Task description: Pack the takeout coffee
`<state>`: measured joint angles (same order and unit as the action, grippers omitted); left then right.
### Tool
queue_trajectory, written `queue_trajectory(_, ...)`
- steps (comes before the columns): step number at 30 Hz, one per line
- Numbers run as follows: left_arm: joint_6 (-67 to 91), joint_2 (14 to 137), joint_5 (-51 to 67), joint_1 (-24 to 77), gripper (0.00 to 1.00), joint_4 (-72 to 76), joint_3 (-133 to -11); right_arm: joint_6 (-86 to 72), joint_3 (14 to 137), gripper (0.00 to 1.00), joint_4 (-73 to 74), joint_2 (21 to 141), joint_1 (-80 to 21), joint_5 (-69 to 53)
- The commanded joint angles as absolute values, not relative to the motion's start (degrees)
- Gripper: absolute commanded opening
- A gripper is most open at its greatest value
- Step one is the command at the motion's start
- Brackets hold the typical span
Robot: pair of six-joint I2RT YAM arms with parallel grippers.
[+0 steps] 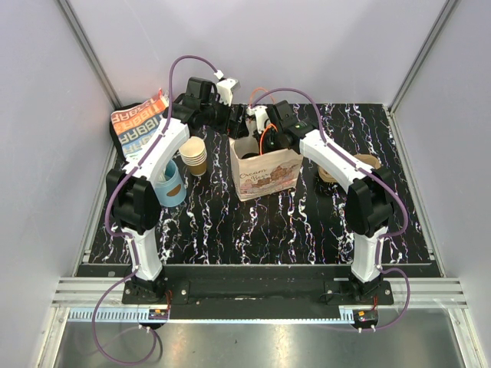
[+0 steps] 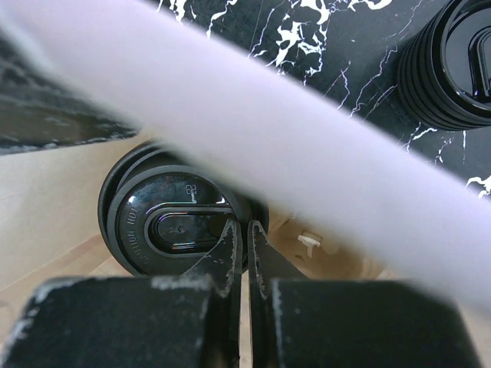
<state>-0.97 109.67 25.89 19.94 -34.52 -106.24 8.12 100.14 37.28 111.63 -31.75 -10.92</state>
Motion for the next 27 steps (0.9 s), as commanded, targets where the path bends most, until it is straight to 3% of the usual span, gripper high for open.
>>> queue_trajectory(1,-0.9,106.3,26.4,19.5,0.99,-31.9,-105.6,8.5,100.1,0.00,35.2,111.4,-32.3,-9.4)
queue_trajectory(27,-0.2,102.7,29.3,18.6,0.99,-31.6,-107.8,7.9,99.3,0.00,34.8,111.9,-32.3,-9.9)
